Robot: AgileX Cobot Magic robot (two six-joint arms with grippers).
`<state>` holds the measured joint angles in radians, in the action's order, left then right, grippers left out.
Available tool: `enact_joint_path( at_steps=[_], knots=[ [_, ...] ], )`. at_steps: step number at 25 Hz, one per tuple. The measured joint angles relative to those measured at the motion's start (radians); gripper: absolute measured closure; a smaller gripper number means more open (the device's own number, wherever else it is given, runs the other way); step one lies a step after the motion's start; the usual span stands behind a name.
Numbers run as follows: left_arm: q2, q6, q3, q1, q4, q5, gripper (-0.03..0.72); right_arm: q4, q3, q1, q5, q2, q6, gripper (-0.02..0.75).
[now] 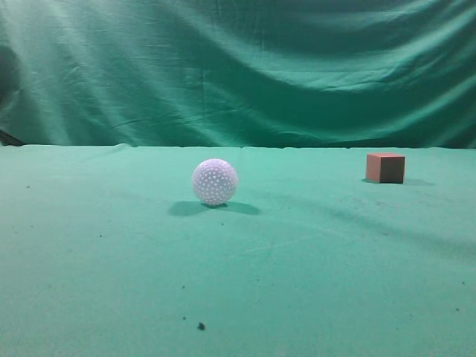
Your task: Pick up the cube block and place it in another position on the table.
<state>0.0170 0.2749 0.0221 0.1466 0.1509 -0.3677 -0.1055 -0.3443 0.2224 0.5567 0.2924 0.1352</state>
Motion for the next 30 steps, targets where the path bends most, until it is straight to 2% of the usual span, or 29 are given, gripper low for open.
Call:
enact_joint_path(
  at_steps=[6,11,16,30],
  knots=[
    [0.000,0.000,0.000,0.000,0.000,0.000,0.453,0.002,0.242,-0.113,-0.071,-0.273,-0.002,0.738],
    [0.000,0.000,0.000,0.000,0.000,0.000,0.453,0.020,0.355,-0.168,-0.105,-0.303,-0.002,0.738],
    [0.000,0.000,0.000,0.000,0.000,0.000,0.453,0.040,0.368,-0.168,-0.160,-0.303,-0.002,0.738],
    [0.000,0.000,0.000,0.000,0.000,0.000,0.453,0.040,0.368,-0.168,-0.167,-0.303,-0.002,0.738]
  ],
)
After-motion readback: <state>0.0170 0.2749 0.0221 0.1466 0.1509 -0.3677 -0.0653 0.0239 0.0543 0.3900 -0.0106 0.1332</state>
